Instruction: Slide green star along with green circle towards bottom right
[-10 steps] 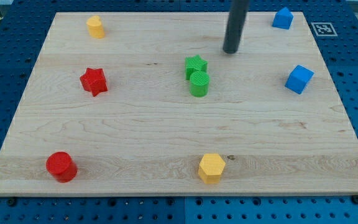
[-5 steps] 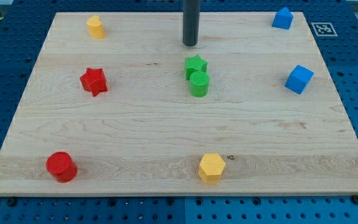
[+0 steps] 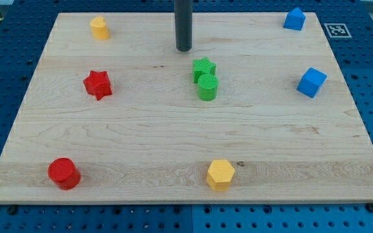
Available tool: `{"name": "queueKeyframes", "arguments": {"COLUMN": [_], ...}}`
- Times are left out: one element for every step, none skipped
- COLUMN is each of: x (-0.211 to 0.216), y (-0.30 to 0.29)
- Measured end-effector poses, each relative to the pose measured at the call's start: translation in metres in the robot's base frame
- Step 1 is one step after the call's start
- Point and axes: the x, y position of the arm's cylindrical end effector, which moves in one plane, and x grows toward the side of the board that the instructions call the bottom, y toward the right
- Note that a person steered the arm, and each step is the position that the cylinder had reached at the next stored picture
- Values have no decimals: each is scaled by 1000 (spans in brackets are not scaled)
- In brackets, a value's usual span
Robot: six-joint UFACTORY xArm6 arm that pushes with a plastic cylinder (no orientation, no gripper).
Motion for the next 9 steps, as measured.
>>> {"name": "queueKeyframes", "arguments": {"x": [17, 44, 51, 63, 80, 91, 115, 116, 86], "y": [1, 4, 8, 13, 13, 13, 13, 3, 4]}}
